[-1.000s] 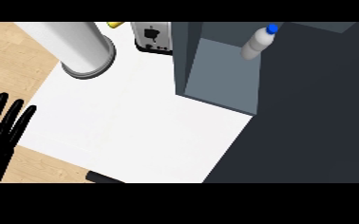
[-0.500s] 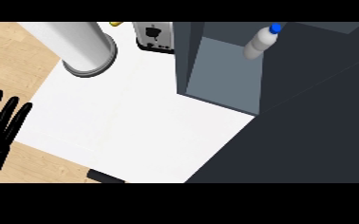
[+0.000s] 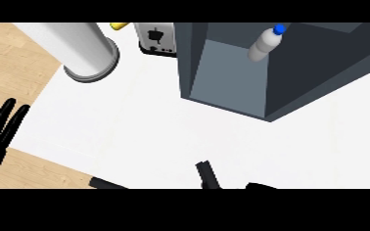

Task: Pick up the bottled water, place it into the cabinet and close the cabinet

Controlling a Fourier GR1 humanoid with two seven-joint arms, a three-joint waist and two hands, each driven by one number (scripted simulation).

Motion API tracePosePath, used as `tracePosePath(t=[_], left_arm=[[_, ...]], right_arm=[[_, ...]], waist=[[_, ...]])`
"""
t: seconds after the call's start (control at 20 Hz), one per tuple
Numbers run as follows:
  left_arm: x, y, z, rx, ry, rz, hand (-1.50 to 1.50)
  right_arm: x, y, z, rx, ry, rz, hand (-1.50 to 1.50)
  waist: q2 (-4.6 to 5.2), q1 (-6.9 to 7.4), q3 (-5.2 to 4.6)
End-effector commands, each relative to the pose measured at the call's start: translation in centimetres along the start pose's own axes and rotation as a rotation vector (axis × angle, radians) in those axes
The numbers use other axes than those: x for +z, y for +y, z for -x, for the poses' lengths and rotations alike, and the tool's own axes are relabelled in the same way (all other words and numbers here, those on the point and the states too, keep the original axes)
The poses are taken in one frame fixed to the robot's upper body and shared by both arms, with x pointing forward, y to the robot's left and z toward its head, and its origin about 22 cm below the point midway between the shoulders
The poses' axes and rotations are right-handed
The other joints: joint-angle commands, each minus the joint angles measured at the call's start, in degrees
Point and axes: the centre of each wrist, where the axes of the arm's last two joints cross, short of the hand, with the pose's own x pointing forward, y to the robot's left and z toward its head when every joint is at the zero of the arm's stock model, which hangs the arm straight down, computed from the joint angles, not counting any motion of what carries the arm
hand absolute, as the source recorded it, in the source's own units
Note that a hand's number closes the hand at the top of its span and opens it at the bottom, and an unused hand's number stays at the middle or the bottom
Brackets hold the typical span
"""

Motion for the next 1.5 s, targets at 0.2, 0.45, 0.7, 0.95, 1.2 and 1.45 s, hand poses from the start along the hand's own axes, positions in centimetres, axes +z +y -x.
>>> tracePosePath(t=[0.2, 0.45, 0.7, 0.95, 1.2, 1.45], left_arm=[[0.6, 0.4, 0.2, 0.006, 0.01, -0.015, -1.5], [0.8, 1.2, 0.2, 0.015, 0.009, -0.041, -1.5], [1.6, 1.3, 0.8, 0.02, 0.006, -0.065, -1.5], [2.0, 1.3, 0.6, 0.027, -0.004, -0.059, -1.5], [1.9, 1.7, 0.2, 0.021, -0.01, -0.077, -1.5], [2.6, 1.8, 0.3, 0.019, -0.006, -0.083, -1.5]], right_arm=[[-5.6, -3.8, 1.0, -0.007, 0.156, 0.121, 1.5], [-10.8, -5.9, 0.7, -0.042, 0.208, 0.139, 1.5], [-14.3, -9.6, -0.2, -0.032, 0.228, 0.31, 1.5], [-16.6, -13.0, -1.0, -0.049, 0.237, 0.518, 1.5], [-18.3, -14.4, -1.6, -0.067, 0.221, 0.61, 1.5], [-18.3, -15.0, -0.2, -0.157, 0.207, 0.697, -1.5]], waist=[[-0.45, -0.4, 0.4], [-0.33, -1.56, 0.61], [-0.72, -2.71, 0.98], [-0.88, -3.16, 1.09], [-0.81, -3.98, 1.18], [-0.4, -4.92, 1.23]])
